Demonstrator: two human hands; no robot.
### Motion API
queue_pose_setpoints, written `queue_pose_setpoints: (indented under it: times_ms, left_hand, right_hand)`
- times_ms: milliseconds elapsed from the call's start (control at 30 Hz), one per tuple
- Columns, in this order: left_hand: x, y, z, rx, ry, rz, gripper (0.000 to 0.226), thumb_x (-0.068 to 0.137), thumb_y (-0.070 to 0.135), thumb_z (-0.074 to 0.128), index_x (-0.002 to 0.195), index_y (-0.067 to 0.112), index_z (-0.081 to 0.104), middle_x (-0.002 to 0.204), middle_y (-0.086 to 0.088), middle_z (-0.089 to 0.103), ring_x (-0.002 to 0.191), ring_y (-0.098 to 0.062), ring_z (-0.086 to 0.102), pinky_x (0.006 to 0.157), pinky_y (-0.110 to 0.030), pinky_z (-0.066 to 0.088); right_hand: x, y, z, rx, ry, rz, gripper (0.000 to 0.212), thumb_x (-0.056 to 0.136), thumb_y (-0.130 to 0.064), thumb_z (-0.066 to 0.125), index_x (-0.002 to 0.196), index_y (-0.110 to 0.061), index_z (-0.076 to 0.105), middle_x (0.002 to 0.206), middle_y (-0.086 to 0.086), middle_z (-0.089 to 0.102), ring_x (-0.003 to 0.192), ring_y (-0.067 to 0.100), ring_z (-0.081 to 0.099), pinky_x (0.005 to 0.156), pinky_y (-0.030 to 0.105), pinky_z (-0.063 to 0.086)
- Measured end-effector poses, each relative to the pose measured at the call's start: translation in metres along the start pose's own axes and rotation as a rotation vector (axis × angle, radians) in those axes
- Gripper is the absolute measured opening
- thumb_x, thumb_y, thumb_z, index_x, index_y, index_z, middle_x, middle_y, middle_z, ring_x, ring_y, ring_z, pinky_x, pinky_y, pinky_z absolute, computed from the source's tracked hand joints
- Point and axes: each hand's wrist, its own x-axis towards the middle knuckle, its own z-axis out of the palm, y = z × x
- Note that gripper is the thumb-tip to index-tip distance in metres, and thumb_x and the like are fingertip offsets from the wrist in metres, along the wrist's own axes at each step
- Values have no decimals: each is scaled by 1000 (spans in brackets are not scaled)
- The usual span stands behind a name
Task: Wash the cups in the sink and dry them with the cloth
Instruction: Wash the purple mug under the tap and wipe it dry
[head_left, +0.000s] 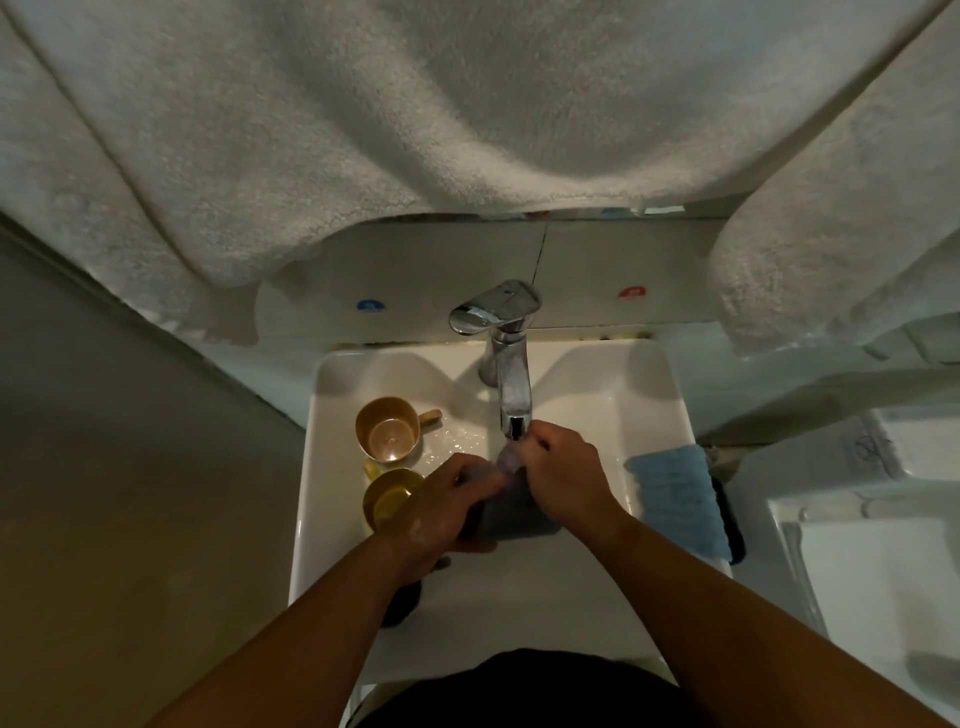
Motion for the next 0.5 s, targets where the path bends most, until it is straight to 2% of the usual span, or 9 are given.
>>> queue_pose_setpoints:
  times_ms: [67,167,267,367,433,500]
  left_hand:
    - [1,-3,-1,59,-15,43,62,66,75,70,119,44,56,126,-2,61,110,-29,64,86,-51,61]
    - [-2,-2,-1,4,17,79,40,88,53,70,122,37,56,124,-7,60,106,-30,66,81,-49,63]
    - [-1,-2,-4,-45,-19,87,34,94,41,68,125,33,58,125,-6,59,108,-30,64,78,-48,63]
    - [-2,-3,-6,-21,-25,72,27,98,39,63,124,36,57,126,-2,57,106,-27,64,79,-49,63]
    - [0,-7,-5,62,22,68,18,102,45,54,119,43,55,124,1,59,99,-22,67,81,-50,63]
    - [-1,-8,-4,47,74,45,15,103,48,47,115,43,54,120,-1,61,95,-23,68,82,-51,62]
  right_hand:
    - [1,-1,0,-15,-3,35,28,103,-22,48,76,-24,56,77,-5,57,77,15,57,68,23,42]
    - [-3,-1,3,45,-92,9,16,96,-40,59,86,-27,59,85,-9,61,82,12,60,72,23,45]
    - [-6,3,7,13,-92,-29,19,94,-49,60,90,-31,58,88,-12,60,82,6,59,74,23,47]
    - [-3,2,4,28,-64,19,25,100,-39,51,80,-29,62,82,-8,65,80,13,61,79,33,50]
    - [-1,3,0,-22,-86,22,30,102,-32,47,74,-31,58,78,-9,61,78,16,59,75,32,47]
    - [0,5,-3,1,-122,1,27,102,-31,49,78,-30,60,80,-9,62,79,16,60,75,32,48]
